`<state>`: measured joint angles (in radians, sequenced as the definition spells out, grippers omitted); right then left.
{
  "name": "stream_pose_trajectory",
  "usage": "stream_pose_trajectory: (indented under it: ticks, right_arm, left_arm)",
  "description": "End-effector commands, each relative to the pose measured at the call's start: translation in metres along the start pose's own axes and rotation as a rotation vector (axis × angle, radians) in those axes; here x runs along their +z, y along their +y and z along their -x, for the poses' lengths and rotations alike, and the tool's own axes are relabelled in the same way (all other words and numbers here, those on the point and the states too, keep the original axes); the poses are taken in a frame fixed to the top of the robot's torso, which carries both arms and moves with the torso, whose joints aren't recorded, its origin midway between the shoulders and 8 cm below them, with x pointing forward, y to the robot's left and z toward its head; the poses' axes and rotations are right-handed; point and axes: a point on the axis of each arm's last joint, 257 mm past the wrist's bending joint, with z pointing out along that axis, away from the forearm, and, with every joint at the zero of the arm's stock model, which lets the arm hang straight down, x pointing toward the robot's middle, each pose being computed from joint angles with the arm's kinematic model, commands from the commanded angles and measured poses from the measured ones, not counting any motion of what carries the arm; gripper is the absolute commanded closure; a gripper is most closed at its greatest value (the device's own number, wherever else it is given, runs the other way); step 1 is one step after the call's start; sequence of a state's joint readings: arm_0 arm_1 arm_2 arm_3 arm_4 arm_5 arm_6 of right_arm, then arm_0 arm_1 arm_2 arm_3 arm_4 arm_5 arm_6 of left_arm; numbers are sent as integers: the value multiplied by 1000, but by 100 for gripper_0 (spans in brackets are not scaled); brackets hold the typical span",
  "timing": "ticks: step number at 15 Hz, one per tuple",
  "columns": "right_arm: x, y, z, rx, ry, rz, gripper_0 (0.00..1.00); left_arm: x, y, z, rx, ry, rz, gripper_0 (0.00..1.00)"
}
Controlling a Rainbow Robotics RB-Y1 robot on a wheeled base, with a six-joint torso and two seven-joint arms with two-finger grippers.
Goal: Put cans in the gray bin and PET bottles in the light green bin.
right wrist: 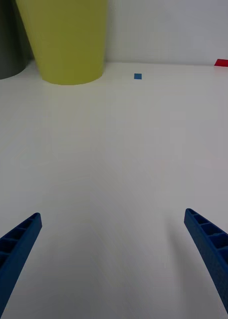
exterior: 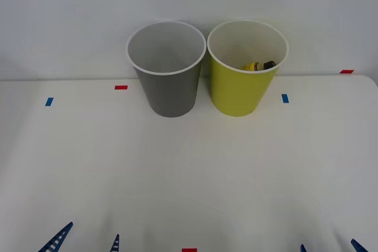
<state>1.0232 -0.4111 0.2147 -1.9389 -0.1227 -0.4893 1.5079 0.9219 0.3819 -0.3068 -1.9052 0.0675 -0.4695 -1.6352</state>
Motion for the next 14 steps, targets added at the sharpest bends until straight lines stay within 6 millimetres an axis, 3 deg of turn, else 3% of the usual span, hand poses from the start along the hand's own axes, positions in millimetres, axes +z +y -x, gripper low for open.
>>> stream_pose_trajectory:
  ticks: [1, 14]
  right_arm:
    - [0, 0, 0, 0, 0, 0, 0]
    - [0, 0, 0, 0, 0, 0, 0]
  left_arm:
    - [0, 0, 0, 0, 0, 0, 0]
    - [0, 0, 0, 0, 0, 0, 0]
